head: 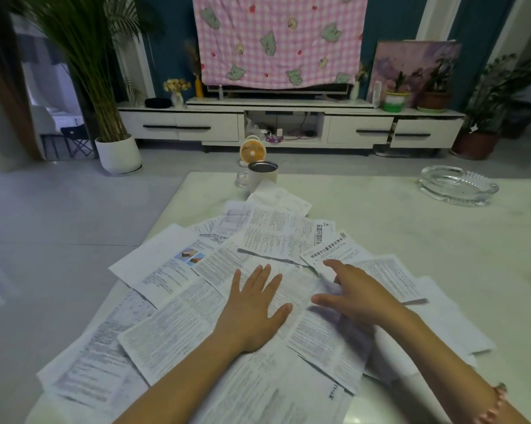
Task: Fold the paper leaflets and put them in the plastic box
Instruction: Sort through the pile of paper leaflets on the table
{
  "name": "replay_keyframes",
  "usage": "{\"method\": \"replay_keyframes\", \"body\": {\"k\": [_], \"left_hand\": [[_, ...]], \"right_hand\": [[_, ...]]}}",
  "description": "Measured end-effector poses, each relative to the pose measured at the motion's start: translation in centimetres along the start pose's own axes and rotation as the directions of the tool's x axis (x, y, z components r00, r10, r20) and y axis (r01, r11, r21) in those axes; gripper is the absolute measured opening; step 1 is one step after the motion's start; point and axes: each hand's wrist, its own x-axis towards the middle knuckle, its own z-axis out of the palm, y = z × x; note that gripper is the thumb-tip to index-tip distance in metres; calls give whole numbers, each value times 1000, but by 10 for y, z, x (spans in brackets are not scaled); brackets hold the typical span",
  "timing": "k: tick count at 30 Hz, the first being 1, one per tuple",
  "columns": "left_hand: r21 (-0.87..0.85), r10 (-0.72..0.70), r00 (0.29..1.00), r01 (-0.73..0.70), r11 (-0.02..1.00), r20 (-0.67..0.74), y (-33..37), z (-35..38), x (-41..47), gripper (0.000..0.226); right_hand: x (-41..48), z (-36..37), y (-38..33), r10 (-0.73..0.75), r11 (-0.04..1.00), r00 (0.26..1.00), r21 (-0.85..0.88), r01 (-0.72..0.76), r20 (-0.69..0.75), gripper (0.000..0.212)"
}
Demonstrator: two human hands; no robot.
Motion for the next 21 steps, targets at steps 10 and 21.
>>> {"method": "replay_keyframes", "body": {"k": [10,21], "left_hand": [[-91,-8,996,0,996,-88,-4,-1,-2,62],[-113,-30,981,8,994,-191,-4,4,-2,121]], "right_hand": [[7,-35,-4,143,990,986,1,-144,88,60],[-16,-21,30,121,955,991,266,-132,56,43]]}}
